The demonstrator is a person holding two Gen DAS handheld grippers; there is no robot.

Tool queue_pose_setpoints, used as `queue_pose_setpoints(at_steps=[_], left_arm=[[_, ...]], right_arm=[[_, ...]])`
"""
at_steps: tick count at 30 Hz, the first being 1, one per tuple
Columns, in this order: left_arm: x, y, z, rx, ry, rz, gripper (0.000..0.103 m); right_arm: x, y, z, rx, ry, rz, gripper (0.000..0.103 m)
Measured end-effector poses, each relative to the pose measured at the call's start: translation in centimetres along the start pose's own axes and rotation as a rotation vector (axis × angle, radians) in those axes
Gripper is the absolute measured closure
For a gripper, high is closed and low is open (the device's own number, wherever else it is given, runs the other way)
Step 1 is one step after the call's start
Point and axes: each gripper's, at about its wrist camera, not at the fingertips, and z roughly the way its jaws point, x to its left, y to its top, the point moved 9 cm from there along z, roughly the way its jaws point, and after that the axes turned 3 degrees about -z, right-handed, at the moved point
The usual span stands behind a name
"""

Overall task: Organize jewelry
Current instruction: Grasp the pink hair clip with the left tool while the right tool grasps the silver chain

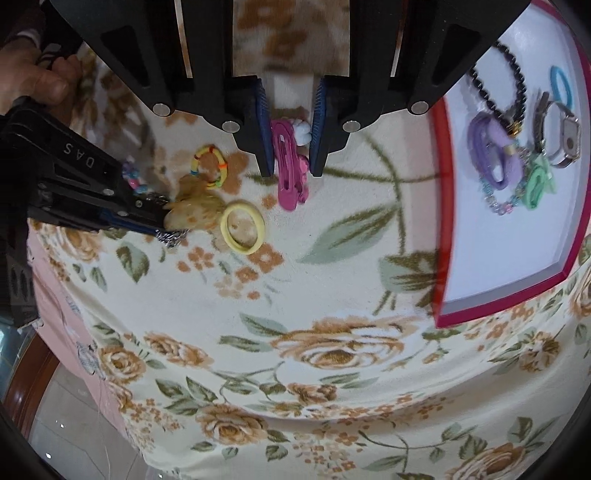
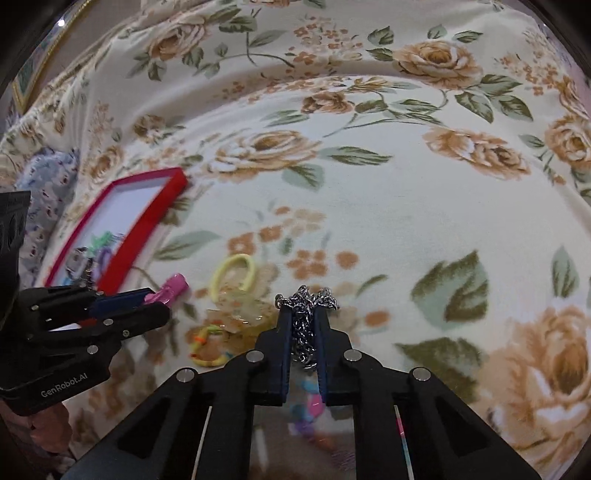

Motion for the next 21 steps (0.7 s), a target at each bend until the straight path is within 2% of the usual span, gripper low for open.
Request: queue_pose_setpoints(at_steps=[11, 21], left_arm=[[3.5, -1.7, -7.0, -0.09, -0.002, -0.097, 0.085], [7.4, -4.4, -12.0, -0.138, 0.027, -0.183, 0.085]], right_arm=[[4.9, 1.4, -3.8, -0.075, 0.11, -0.024, 0.093], [9.1, 1.8, -4.7, -0.079, 0.168, -0.06, 0.093]])
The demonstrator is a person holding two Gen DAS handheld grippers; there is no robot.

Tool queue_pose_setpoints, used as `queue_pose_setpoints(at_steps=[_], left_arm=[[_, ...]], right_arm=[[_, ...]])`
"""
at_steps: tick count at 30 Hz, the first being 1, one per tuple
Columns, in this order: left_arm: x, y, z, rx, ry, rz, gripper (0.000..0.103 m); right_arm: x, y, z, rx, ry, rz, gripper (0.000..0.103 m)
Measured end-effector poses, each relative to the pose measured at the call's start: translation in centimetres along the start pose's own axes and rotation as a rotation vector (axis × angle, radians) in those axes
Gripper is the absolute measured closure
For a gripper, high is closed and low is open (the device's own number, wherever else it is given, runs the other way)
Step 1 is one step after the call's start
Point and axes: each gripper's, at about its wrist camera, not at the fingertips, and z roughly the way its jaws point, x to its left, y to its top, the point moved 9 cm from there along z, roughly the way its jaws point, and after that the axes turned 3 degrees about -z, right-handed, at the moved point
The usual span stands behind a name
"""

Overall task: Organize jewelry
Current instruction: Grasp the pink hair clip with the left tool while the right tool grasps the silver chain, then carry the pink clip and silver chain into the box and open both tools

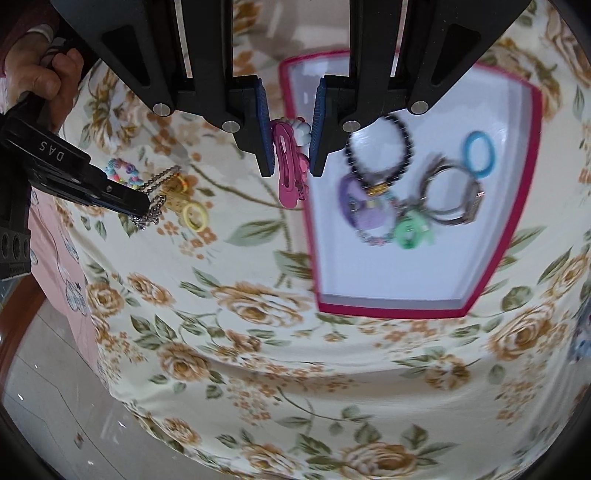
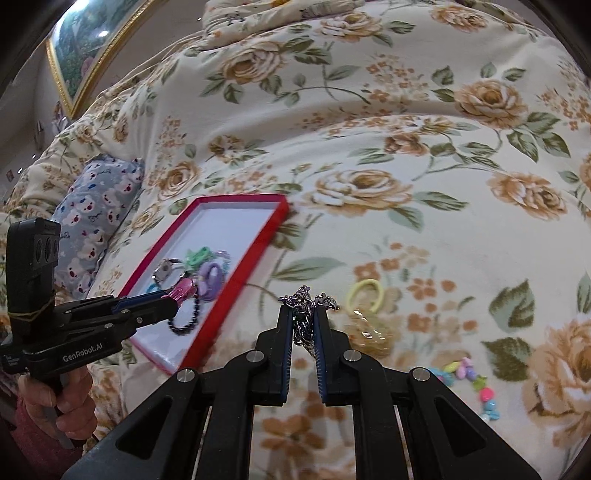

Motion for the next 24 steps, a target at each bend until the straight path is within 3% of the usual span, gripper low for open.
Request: queue_pose_setpoints(at_steps=[24], left_arm=[[9.0, -1.7, -5.8, -0.068, 0.086, -0.132, 0.085]], right_arm=[[10.7, 0.9, 3.9, 0.041, 0.137, -0.112, 0.093]])
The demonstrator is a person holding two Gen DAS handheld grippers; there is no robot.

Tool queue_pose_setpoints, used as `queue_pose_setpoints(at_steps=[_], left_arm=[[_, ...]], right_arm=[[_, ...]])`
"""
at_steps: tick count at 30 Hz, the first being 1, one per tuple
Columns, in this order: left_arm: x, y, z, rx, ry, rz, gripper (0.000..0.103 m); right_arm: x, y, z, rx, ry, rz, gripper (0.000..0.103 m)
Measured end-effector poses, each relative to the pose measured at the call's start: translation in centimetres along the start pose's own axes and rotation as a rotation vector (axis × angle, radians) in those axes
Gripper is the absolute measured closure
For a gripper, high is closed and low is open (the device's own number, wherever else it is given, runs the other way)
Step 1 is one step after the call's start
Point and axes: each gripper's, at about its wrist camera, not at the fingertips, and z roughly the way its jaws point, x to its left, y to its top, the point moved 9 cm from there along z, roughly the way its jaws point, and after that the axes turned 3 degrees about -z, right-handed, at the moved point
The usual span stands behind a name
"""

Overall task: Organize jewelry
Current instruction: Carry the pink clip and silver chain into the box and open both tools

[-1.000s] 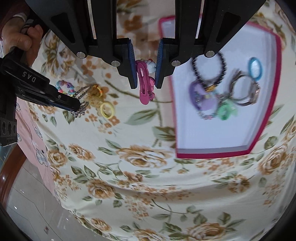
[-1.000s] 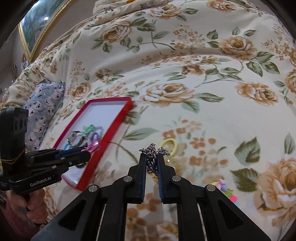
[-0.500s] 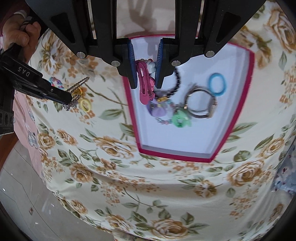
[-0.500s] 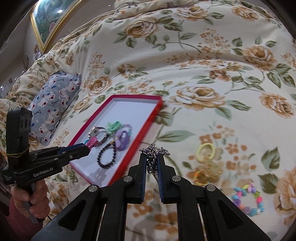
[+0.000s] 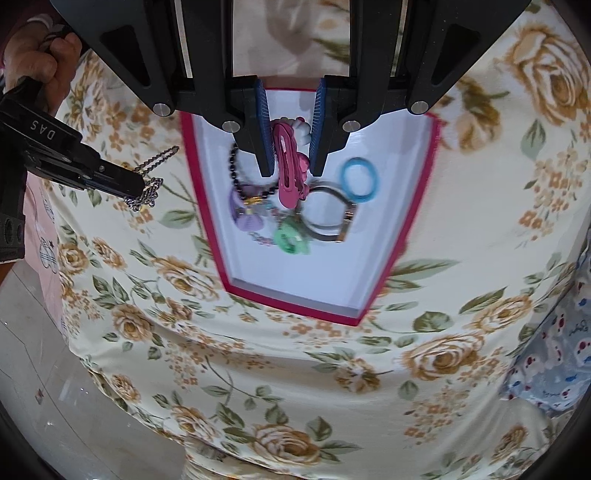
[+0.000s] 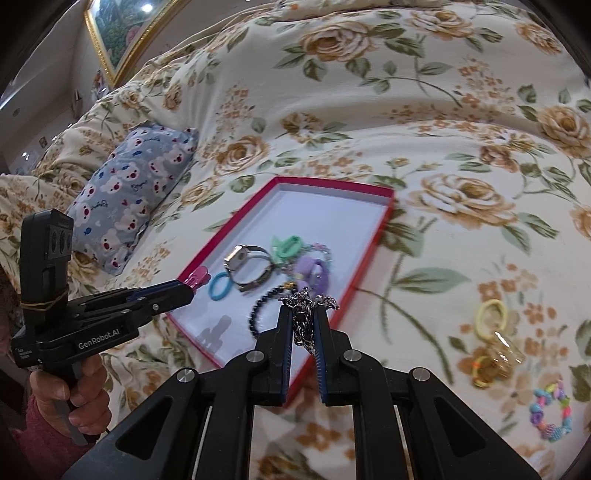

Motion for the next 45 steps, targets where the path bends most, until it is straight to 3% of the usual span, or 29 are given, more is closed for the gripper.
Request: queue_pose_setpoints(at_steps=[18, 31, 45], left_arm=[[4.6, 1.0, 1.9, 0.004, 0.069, -0.08, 0.085], [5.2, 1.0, 6.0, 0.059, 0.095, -0.065, 0.085], [5.3, 0.7, 7.5, 0.09, 0.103, -0.054, 0.084]], right_arm=[[3.7, 1.7, 3.6, 0.005, 0.062, -0.04, 0.093], [1.6, -1.4, 8.4, 0.108, 0.045, -0.005, 0.093], [1.4, -2.1, 9.4, 0.14, 0.066, 0.001, 0.089]])
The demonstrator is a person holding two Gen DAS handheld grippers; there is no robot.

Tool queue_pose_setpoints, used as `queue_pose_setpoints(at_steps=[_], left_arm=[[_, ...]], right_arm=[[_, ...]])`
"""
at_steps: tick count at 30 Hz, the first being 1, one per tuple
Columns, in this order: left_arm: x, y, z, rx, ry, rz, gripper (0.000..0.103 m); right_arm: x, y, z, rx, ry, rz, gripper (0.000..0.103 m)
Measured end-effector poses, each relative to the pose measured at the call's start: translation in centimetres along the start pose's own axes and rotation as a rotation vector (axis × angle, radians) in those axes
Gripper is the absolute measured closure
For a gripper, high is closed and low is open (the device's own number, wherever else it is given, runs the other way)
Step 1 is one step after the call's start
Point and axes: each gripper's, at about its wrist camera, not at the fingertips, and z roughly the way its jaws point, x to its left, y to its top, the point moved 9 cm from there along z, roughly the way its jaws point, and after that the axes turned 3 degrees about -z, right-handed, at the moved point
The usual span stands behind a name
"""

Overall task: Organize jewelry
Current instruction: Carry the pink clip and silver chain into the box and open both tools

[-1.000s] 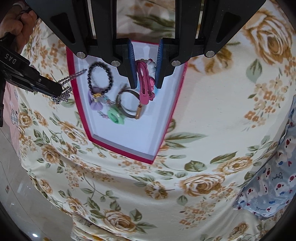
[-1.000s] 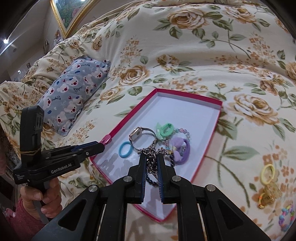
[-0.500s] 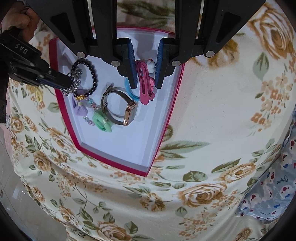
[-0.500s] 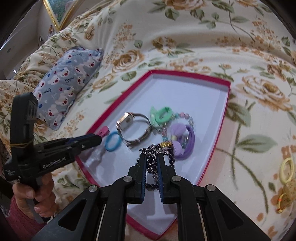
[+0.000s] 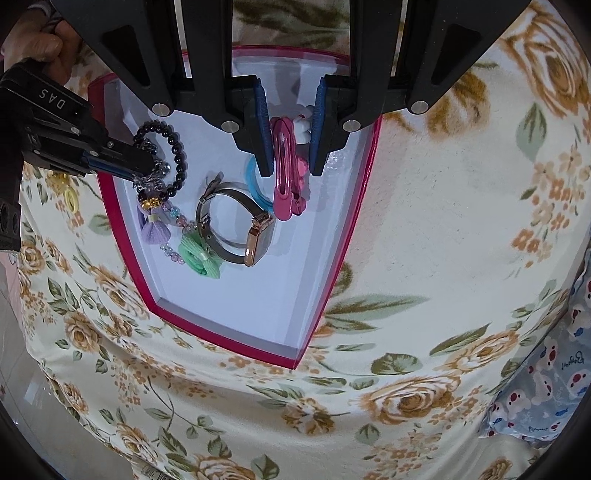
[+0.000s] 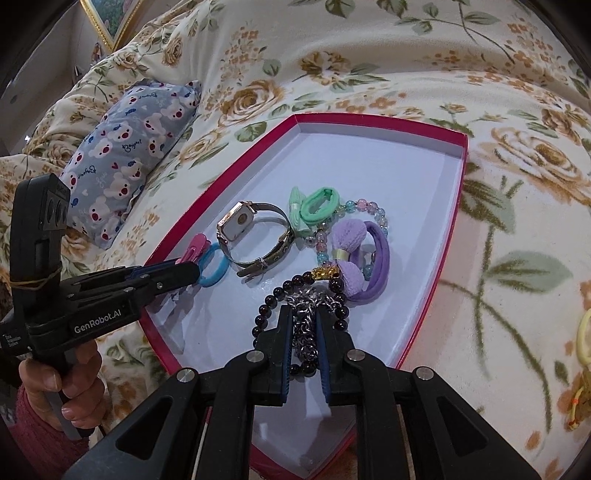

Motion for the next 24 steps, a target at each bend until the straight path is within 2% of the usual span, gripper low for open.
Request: queue_pose_setpoints(at_steps=[10, 12, 17, 19, 21, 24], left_arm=[[0.0, 0.0, -0.2, 0.0, 0.003, -0.006, 0.083], [-0.1, -0.1, -0.3, -0.002, 0.005, -0.002, 0.083], [-0.1, -0.2, -0.4, 0.0, 0.005, -0.011, 0.082], [-0.1, -0.2, -0.6, -0.001, 0.0, -0.019, 0.08], [-0.1, -0.2, -1.0, -0.008, -0.002, -0.021, 0.069], [-0.3, -0.2, -2.0, -0.029, 0.0, -0.021, 0.051]], right_arm=[[-0.2, 0.2, -0.6, -0.015, 0.017, 0.022, 0.086], [-0.2, 0.2, -0.8, -0.02, 0.018, 0.023, 0.083], [-0.1, 0.2, -1.3, -0.031, 0.018, 0.026, 0.066], [-0.2, 0.3, -1.9, -0.042, 0.016, 0.031, 0.065], [-0.3, 0.5, -2.4, -0.052, 0.014, 0.036, 0.063], [-0.5, 0.8, -3.7, -0.084, 0.003, 0.039, 0.054]])
